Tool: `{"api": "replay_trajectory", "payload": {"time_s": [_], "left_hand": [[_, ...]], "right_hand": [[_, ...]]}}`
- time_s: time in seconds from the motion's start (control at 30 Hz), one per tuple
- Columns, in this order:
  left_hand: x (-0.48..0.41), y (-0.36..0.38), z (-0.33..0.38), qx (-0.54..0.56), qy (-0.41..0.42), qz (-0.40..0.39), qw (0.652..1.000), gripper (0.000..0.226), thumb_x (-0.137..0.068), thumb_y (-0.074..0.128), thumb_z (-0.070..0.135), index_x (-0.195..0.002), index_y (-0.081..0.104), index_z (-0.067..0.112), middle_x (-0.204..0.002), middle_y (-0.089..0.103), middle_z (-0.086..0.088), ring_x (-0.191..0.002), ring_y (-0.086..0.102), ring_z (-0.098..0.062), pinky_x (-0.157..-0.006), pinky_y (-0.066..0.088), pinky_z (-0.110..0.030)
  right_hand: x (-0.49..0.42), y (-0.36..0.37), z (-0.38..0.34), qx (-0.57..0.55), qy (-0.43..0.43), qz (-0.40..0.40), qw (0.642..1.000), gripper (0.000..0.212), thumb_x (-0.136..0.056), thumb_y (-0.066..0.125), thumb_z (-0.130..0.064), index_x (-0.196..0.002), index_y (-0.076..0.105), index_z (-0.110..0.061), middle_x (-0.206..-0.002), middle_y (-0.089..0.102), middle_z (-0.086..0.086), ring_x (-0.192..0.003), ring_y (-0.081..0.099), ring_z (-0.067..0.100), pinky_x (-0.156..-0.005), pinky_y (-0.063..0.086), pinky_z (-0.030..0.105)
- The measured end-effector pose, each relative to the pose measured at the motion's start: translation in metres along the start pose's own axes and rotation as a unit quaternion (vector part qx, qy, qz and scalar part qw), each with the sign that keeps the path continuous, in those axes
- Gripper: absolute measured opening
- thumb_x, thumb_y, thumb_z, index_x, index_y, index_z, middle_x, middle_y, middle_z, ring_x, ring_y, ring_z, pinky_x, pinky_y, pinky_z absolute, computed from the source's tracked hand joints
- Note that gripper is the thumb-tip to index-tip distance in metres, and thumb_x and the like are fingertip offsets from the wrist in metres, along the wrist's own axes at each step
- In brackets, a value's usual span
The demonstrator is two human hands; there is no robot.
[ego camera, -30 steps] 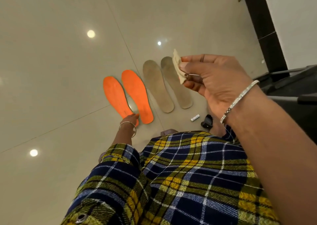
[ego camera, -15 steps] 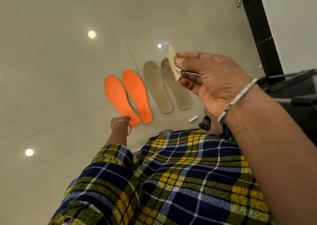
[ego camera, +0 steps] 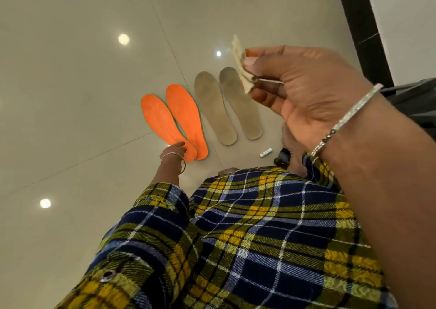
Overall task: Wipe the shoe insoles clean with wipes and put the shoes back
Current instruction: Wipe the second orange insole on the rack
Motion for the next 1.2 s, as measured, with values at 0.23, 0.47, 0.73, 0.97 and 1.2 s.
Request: {"api": "replay_trajectory", "payload": {"time_s": [0.23,0.47,0.73,0.97,1.2], "left_hand": [[0.022,0.015,0.017,0.179,-0.066,0.063,0.98,0.069,-0.084,0.072,0.035,-0.139,0.045,0.004,-0.138,0.05,-0.016,-0.123,0.051,-0.035,-0.099,0.044,-0.047],[0.018,0.007,0.023,0.132,-0.057,0.11,0.983,0.07,-0.077,0.075,0.039,-0.132,0.052,0.002,-0.134,0.051,-0.015,-0.113,0.056,-0.036,-0.087,0.049,-0.043],[0.052,0.0,0.018,0.125,-0.026,0.16,0.979,0.02,-0.091,0.062,0.019,-0.101,0.067,0.002,-0.088,0.064,-0.01,-0.103,0.064,-0.03,-0.072,0.044,-0.029],[0.097,-0.034,0.014,0.106,0.019,0.226,0.968,0.022,-0.089,0.063,0.012,-0.108,0.075,0.013,-0.113,0.069,-0.016,-0.102,0.065,-0.036,-0.086,0.051,-0.037],[0.155,-0.062,0.019,0.232,0.098,0.209,0.945,0.034,-0.081,0.058,-0.002,-0.099,0.076,0.021,-0.105,0.07,-0.007,-0.085,0.064,-0.025,-0.078,0.05,-0.026]], "right_hand": [[-0.014,0.006,0.0,0.071,-0.034,-0.008,0.997,0.006,-0.082,0.073,0.003,-0.084,0.072,-0.003,-0.095,0.072,0.025,-0.068,0.063,0.022,-0.053,0.053,0.019],[-0.013,0.012,0.0,0.113,-0.058,-0.029,0.991,0.007,-0.082,0.075,0.001,-0.085,0.074,-0.005,-0.088,0.073,0.021,-0.06,0.061,0.015,-0.054,0.054,0.018],[-0.015,0.012,0.004,0.114,-0.067,-0.026,0.991,0.008,-0.081,0.075,0.002,-0.085,0.073,-0.004,-0.074,0.07,0.011,-0.052,0.06,0.01,-0.054,0.054,0.018],[-0.013,0.002,0.011,0.122,-0.068,0.001,0.99,0.013,-0.081,0.075,0.002,-0.083,0.073,-0.01,-0.083,0.073,0.008,-0.056,0.062,0.005,-0.056,0.053,0.018],[0.016,-0.029,0.017,0.146,-0.096,0.069,0.982,0.012,-0.082,0.076,-0.002,-0.089,0.074,-0.012,-0.084,0.073,0.007,-0.071,0.067,0.013,-0.059,0.053,0.019]]}}
Point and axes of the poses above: each hand's wrist, its own x-axis away from the middle knuckle, its own y-axis out of the palm, z = x × y, the point moved 5 cm from there along -x, towards the middle knuckle
